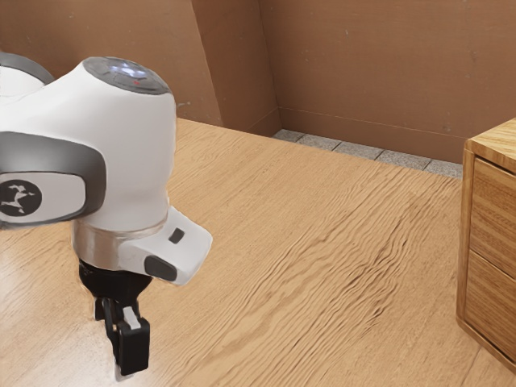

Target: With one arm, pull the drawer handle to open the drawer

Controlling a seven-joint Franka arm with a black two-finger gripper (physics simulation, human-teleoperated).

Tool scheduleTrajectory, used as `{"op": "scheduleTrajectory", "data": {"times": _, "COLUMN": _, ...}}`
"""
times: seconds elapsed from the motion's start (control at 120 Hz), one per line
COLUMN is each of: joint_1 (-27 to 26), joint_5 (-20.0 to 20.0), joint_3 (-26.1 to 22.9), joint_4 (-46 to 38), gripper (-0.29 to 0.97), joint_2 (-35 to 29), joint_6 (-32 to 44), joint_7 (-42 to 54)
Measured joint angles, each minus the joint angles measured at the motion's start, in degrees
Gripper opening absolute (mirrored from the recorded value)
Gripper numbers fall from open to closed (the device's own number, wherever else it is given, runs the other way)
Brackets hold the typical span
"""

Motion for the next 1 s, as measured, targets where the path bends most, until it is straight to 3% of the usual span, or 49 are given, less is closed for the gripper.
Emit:
{"op": "scheduleTrajectory", "data": {"times": 0.167, "joint_1": -1.4, "joint_5": -0.5, "joint_3": 0.3, "joint_4": -1.3, "gripper": 0.68, "joint_2": -0.1, "joint_6": 11.2, "joint_7": -1.9}}
{"op": "scheduleTrajectory", "data": {"times": 0.283, "joint_1": -2.7, "joint_5": -6.4, "joint_3": -0.5, "joint_4": -0.3, "gripper": 0.68, "joint_2": -0.1, "joint_6": 12.8, "joint_7": -1.6}}
{"op": "scheduleTrajectory", "data": {"times": 0.517, "joint_1": -3.0, "joint_5": -4.8, "joint_3": -0.8, "joint_4": 0.3, "gripper": 0.68, "joint_2": 1.5, "joint_6": 21.3, "joint_7": 22.6}}
{"op": "scheduleTrajectory", "data": {"times": 0.6, "joint_1": -6.0, "joint_5": -4.8, "joint_3": -1.0, "joint_4": 4.1, "gripper": 0.68, "joint_2": 7.5, "joint_6": 29.7, "joint_7": 32.0}}
{"op": "scheduleTrajectory", "data": {"times": 0.717, "joint_1": -11.5, "joint_5": -4.6, "joint_3": -2.0, "joint_4": 22.4, "gripper": 0.68, "joint_2": 23.2, "joint_6": 37.5, "joint_7": 44.4}}
{"op": "scheduleTrajectory", "data": {"times": 0.85, "joint_1": -13.5, "joint_5": -4.7, "joint_3": -5.3, "joint_4": 33.2, "gripper": 0.68, "joint_2": 31.4, "joint_6": 42.4, "joint_7": 57.4}}
{"op": "scheduleTrajectory", "data": {"times": 0.9, "joint_1": -9.5, "joint_5": -5.1, "joint_3": -8.7, "joint_4": 35.4, "gripper": 0.68, "joint_2": 33.5, "joint_6": 43.6, "joint_7": 61.8}}
{"op": "scheduleTrajectory", "data": {"times": 1.0, "joint_1": 10.3, "joint_5": -5.6, "joint_3": -25.7, "joint_4": 37.7, "gripper": 0.68, "joint_2": 36.1, "joint_6": 45.1, "joint_7": 69.6}}
